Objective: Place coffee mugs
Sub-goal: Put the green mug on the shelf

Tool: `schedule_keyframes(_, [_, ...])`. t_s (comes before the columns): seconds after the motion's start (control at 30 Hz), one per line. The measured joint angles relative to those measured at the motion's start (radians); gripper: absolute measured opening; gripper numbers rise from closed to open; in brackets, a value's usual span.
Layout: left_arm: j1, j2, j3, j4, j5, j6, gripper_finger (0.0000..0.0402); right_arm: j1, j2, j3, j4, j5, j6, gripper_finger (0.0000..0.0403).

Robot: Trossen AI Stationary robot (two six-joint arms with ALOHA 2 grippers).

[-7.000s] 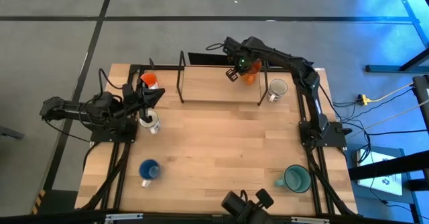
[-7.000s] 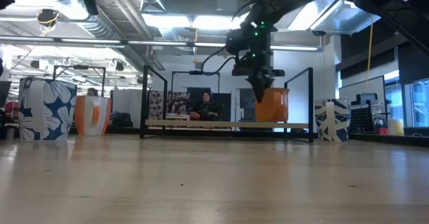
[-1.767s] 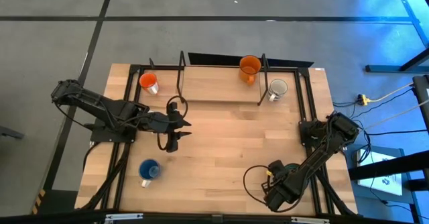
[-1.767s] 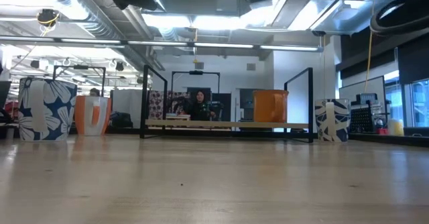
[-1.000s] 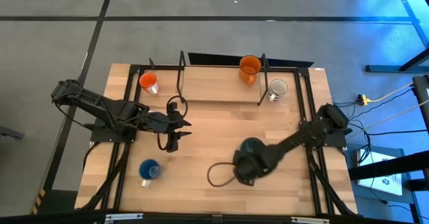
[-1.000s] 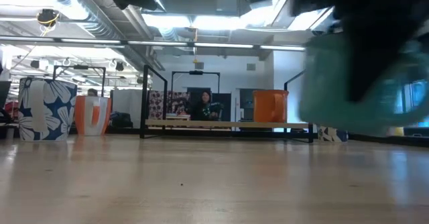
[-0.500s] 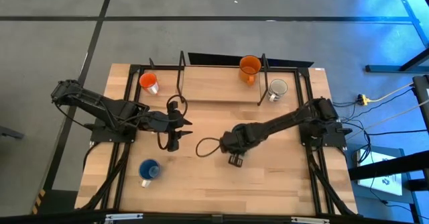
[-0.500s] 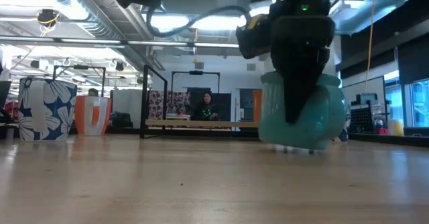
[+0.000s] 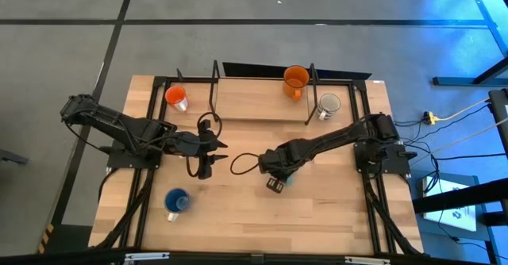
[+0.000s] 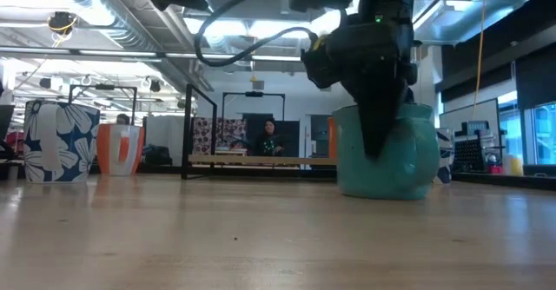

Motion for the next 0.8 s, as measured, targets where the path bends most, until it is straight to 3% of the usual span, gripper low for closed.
schedule_keyframes(0.23, [0.000,0.000,0.000,-0.004,0.003,0.001,0.0147,-0.013,-0.046,0.074,-0.064,0.011,-0.008,0.0179])
schedule_keyframes(0.37, [0.000,0.000,0.000,-0.009,0.004,0.001,0.0147,-0.012,-0.066,0.164,-0.148,0.049,-0.068,0.0209])
schedule_keyframes(0.8, [0.000,-0.008,0.000,-0.083,0.009,0.000,0.0147,-0.094,-0.168,0.198,-0.296,0.227,-0.257,0.0197])
